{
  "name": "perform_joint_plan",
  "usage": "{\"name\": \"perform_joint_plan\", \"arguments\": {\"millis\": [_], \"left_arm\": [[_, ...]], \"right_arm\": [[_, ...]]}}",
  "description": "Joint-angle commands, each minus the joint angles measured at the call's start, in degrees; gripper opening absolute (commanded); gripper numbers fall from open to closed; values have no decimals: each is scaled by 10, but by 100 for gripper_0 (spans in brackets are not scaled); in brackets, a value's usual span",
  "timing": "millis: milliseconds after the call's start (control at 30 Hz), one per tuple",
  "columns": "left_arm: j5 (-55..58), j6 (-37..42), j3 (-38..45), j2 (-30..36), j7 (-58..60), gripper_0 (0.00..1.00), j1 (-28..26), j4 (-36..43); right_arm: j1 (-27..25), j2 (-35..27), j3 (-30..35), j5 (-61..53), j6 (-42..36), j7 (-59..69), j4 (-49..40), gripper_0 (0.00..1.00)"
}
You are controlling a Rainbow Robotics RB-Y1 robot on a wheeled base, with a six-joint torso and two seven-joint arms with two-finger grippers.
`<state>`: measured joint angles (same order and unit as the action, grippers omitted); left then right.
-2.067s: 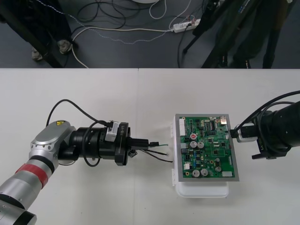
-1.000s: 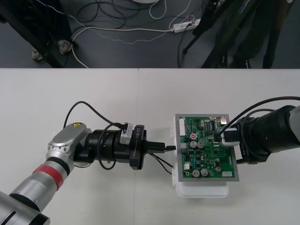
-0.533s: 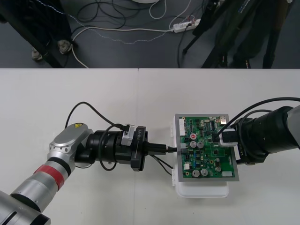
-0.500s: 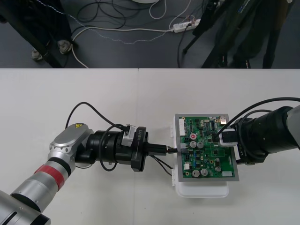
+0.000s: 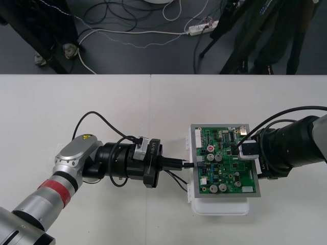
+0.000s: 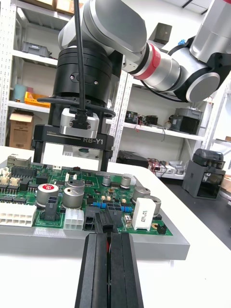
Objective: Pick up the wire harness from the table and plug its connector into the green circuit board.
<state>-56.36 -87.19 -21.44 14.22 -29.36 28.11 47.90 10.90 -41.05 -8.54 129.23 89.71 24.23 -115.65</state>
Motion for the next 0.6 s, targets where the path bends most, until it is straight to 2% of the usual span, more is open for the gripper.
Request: {"name": "perform_joint_plan", "arguments": {"millis": [33,600], "left_arm": [[-2,1,-12,-16,19,0,23,4],[-1,41,-18,-16,24,0,26,4]], "right_arm": [[-4,11,-10,6,3,7,-12,100],[-6,9,-10,6,3,39,-12,100]]}}
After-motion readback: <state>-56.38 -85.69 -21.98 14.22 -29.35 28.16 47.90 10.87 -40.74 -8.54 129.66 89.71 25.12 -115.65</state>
